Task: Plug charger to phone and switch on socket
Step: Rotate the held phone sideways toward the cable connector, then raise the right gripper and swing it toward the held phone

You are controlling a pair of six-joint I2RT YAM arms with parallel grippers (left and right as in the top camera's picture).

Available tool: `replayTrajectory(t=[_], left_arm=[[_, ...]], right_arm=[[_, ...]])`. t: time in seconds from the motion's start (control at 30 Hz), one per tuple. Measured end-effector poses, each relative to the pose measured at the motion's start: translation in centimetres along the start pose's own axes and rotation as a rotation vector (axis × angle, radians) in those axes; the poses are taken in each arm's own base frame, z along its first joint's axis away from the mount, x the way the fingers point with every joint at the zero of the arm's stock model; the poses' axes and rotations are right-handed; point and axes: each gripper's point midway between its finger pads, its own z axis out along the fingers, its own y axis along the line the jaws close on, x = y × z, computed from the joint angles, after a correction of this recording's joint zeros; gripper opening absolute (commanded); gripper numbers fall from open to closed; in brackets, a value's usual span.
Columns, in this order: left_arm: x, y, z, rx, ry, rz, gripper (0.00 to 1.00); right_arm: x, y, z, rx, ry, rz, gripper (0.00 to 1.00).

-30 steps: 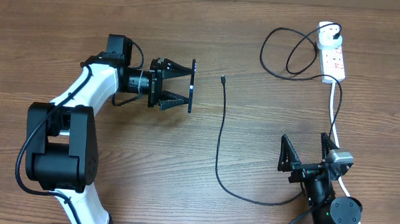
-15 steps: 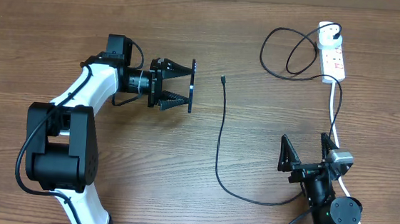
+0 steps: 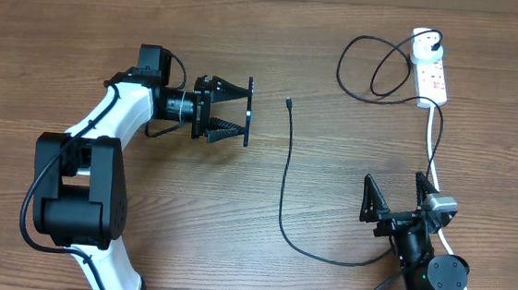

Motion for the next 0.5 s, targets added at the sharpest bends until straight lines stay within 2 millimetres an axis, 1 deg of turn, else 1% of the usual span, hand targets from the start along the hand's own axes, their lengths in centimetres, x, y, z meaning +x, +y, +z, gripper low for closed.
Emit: replayTrajectory(t=[0.5], left_arm=[[-0.11,0.09,0.0,-0.005,-0.006,0.0,0.57]], right_arm=[[0.0,-0.01,0.0,0.0,0.0,0.0,1.0]])
